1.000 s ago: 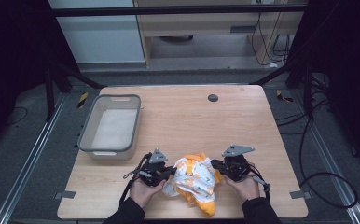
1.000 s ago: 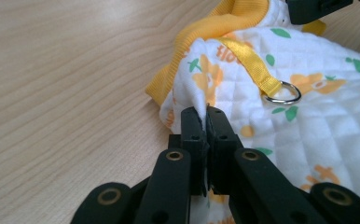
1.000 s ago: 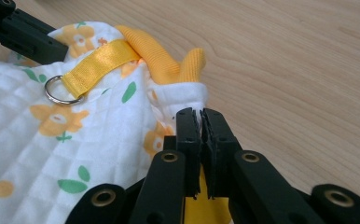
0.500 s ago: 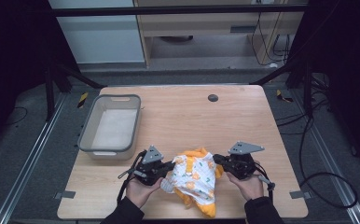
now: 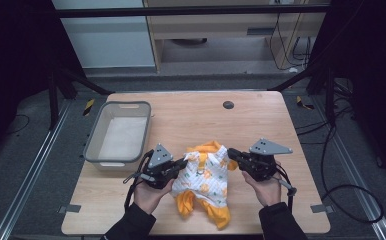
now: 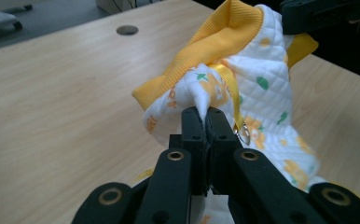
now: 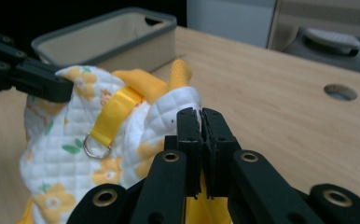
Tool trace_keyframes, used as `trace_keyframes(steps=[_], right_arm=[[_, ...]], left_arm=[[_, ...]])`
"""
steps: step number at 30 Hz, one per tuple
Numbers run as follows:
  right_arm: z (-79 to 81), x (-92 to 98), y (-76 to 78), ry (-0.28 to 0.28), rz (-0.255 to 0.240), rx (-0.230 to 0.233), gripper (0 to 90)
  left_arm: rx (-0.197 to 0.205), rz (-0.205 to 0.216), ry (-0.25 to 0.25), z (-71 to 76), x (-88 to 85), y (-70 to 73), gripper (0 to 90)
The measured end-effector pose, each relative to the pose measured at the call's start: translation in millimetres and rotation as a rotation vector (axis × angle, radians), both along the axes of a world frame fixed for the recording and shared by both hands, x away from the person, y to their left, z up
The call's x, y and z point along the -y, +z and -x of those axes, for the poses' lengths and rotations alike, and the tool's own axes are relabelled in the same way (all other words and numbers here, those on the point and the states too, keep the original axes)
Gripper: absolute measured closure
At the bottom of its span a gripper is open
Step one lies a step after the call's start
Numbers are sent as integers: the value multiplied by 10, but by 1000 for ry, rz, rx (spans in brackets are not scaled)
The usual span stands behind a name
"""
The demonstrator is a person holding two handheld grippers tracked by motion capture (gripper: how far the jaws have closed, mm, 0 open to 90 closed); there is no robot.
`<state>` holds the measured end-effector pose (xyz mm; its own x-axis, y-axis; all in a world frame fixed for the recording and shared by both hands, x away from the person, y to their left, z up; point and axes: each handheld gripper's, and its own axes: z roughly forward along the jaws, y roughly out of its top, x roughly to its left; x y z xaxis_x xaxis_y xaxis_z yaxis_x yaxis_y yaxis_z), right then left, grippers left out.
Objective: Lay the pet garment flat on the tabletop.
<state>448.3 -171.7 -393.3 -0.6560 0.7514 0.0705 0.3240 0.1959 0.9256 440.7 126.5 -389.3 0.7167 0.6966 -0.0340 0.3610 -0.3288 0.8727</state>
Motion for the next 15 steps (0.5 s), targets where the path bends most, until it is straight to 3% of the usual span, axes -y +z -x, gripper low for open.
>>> trace_keyframes(steps=[6,8,10,12,15], right_arm=[[-145,-63,55,-67,-46,60,866],[-275,-105,25,-132,-59,98,865],[-307,-116,16,-150,-56,109,865],[-436,-151,-11,-206,-73,132,864],[-512,-169,-9,-226,-71,138,863]], left_arm=[[67,11,57,-167,61,99,880],[87,18,89,-277,81,115,879],[92,30,103,-336,86,118,879],[100,41,129,-431,101,124,878],[104,47,169,-585,138,128,873]])
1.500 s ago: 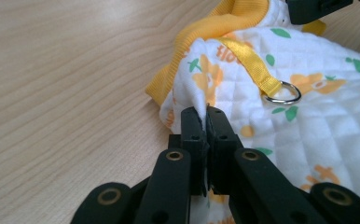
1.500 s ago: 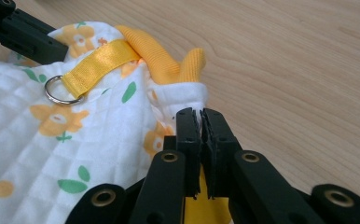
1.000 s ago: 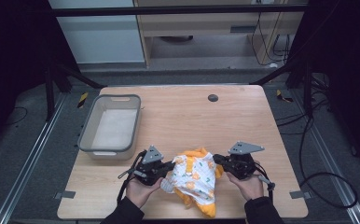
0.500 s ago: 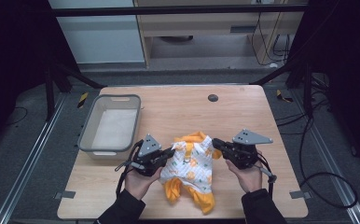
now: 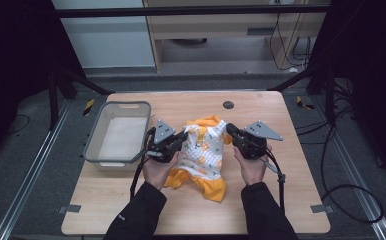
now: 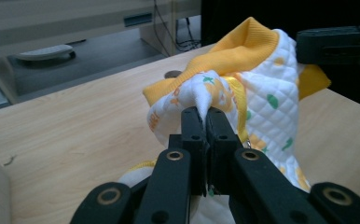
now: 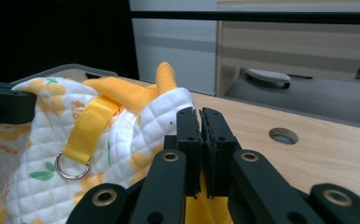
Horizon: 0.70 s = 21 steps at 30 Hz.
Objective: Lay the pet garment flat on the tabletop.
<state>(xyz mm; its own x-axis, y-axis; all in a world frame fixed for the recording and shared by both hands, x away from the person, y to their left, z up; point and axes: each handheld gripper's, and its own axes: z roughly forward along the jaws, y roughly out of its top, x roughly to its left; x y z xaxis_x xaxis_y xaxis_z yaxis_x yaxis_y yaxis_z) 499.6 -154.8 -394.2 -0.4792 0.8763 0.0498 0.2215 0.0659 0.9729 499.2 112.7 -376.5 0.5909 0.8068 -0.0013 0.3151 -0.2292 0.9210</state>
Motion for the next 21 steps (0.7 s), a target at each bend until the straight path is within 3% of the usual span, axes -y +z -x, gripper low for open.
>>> trace_keyframes(steps=[3,4,5,6,12,17,21], right_arm=[[-203,-27,8,-73,33,-3,800],[-203,-27,8,-73,33,-3,800],[-274,-7,11,-123,55,-11,720],[-283,6,16,-131,61,-14,694],[-199,134,48,-104,78,-30,620],[-46,272,56,-65,96,-64,574],[141,413,58,-36,82,-88,551]], left_arm=[[-21,32,48,-202,24,-7,659],[-21,32,48,-202,24,-7,606],[-21,70,72,-234,-27,9,560],[-24,79,75,-231,-59,21,537],[-12,55,81,-108,-234,69,473],[-19,21,64,77,-380,71,462],[-20,-9,41,234,-457,67,436]])
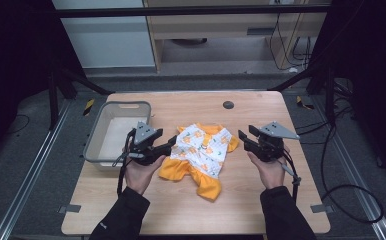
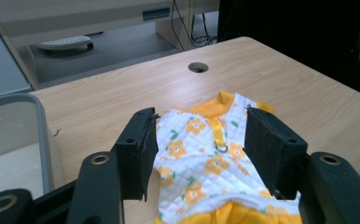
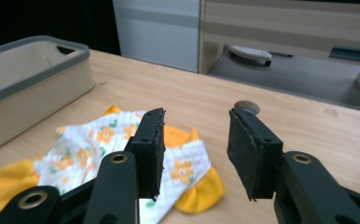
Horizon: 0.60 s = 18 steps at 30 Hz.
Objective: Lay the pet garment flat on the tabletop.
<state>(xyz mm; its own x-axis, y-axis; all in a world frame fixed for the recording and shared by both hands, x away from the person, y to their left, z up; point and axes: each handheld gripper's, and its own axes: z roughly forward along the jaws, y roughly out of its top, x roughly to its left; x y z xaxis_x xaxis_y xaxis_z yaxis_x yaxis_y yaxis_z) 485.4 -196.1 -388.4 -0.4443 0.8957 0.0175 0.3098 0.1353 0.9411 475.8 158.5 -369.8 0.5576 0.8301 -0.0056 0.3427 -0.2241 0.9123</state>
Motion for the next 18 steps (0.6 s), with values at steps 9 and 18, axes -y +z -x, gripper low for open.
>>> trace_keyframes(steps=[9,18], right_arm=[[309,119,-45,63,0,-30,524],[586,95,-238,125,-5,-78,514]], left_arm=[[-21,-57,-45,282,-108,-152,449],[-72,-96,-49,462,-190,-426,481]])
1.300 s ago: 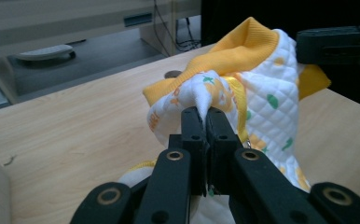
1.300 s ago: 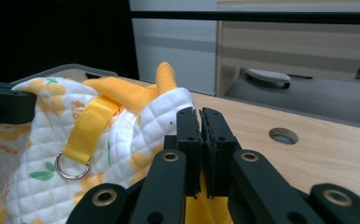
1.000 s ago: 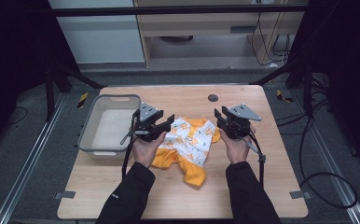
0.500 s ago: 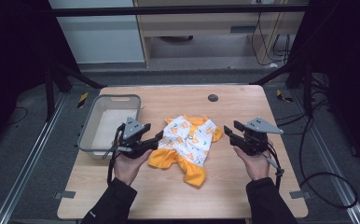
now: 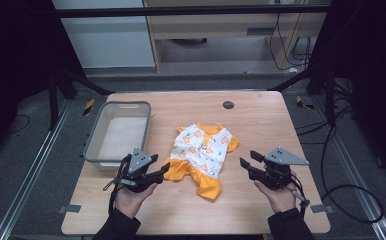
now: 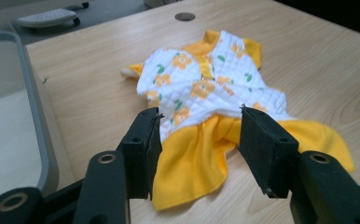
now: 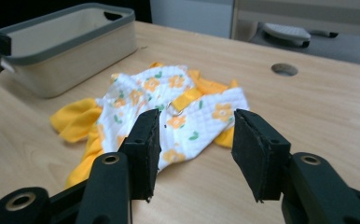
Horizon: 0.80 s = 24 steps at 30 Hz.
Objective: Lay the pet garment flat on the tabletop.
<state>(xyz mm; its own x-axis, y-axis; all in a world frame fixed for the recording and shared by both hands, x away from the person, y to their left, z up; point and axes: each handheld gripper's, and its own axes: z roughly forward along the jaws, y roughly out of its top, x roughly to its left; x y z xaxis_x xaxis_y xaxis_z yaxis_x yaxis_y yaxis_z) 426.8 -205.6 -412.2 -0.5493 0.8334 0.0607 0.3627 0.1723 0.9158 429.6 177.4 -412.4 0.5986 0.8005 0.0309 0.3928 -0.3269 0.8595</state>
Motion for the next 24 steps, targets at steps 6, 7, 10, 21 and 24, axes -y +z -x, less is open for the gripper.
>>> trace_keyframes(steps=[6,7,10,21,24], right_arm=[[97,-37,-147,34,30,-28,504],[105,-42,-174,35,31,-36,504],[121,-79,-273,57,42,-59,504],[130,-262,-493,121,67,-123,497],[137,-350,-552,148,83,-133,493]], left_arm=[[-35,-26,19,-27,-14,-160,504],[-40,-33,18,-32,-8,-180,505],[-56,-32,22,-46,-6,-219,507],[-122,-73,42,-153,18,-458,524],[-140,-97,51,-200,45,-525,531]])
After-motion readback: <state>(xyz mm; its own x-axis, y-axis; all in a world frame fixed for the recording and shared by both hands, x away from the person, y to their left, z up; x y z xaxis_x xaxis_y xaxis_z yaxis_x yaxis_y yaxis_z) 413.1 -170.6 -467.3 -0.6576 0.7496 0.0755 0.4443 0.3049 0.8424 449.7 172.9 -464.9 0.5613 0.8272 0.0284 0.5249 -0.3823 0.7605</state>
